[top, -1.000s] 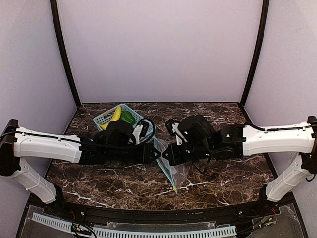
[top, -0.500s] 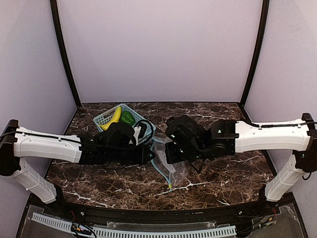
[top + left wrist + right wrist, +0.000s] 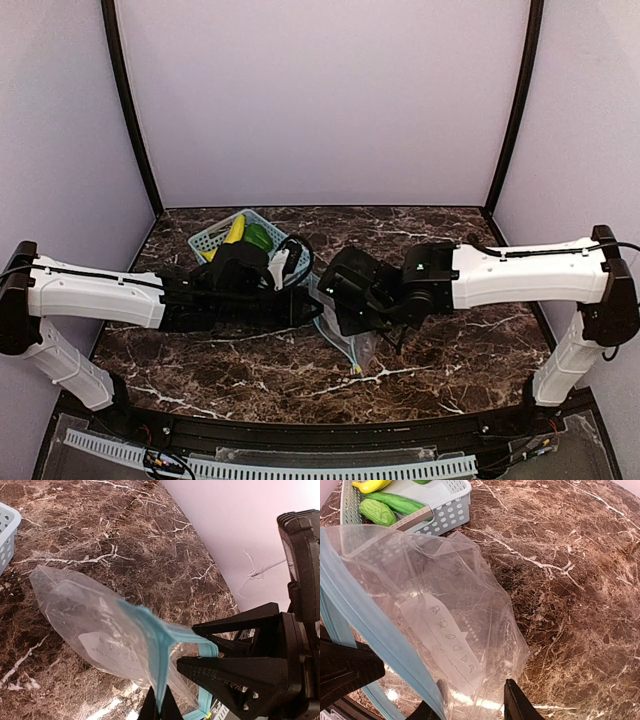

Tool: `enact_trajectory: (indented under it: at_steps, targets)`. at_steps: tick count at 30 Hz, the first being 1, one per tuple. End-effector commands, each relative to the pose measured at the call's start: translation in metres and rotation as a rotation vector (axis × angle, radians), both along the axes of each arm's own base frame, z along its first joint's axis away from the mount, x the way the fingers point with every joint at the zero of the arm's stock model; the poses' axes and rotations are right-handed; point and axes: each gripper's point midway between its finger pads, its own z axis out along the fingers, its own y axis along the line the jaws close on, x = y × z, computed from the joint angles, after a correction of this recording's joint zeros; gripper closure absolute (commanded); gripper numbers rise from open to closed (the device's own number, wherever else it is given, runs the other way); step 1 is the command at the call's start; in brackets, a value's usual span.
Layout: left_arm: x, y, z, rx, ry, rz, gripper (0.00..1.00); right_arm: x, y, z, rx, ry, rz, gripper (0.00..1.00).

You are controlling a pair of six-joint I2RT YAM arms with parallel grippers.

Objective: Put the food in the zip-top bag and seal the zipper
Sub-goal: Open the zipper food storage bag at the center of the board.

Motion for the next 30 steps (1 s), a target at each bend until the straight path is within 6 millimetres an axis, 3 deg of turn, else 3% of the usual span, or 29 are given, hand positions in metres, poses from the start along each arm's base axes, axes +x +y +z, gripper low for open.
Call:
enact_trajectory:
  at_steps: [1, 6, 10, 21, 30]
  targets:
    - [-0.001, -0.009, 0.012, -0.045, -0.02, -0.024, 0.99, -0.003, 0.0, -0.002, -0.013, 0.006, -0.004, 0.6]
    - [-0.001, -0.011, 0.011, -0.049, -0.014, -0.027, 0.99, -0.011, 0.01, 0.001, 0.017, 0.002, 0.05, 0.48]
    - [-0.002, -0.012, 0.014, -0.063, -0.012, -0.032, 0.99, -0.011, 0.006, -0.008, -0.015, 0.008, 0.035, 0.42]
    - [-0.001, 0.0, 0.015, -0.034, -0.032, -0.002, 0.99, -0.003, -0.039, -0.027, -0.194, -0.013, -0.167, 0.2]
    - [-0.001, 0.023, -0.001, 0.082, -0.06, 0.027, 0.99, -0.001, -0.068, -0.03, -0.208, -0.01, -0.232, 0.18]
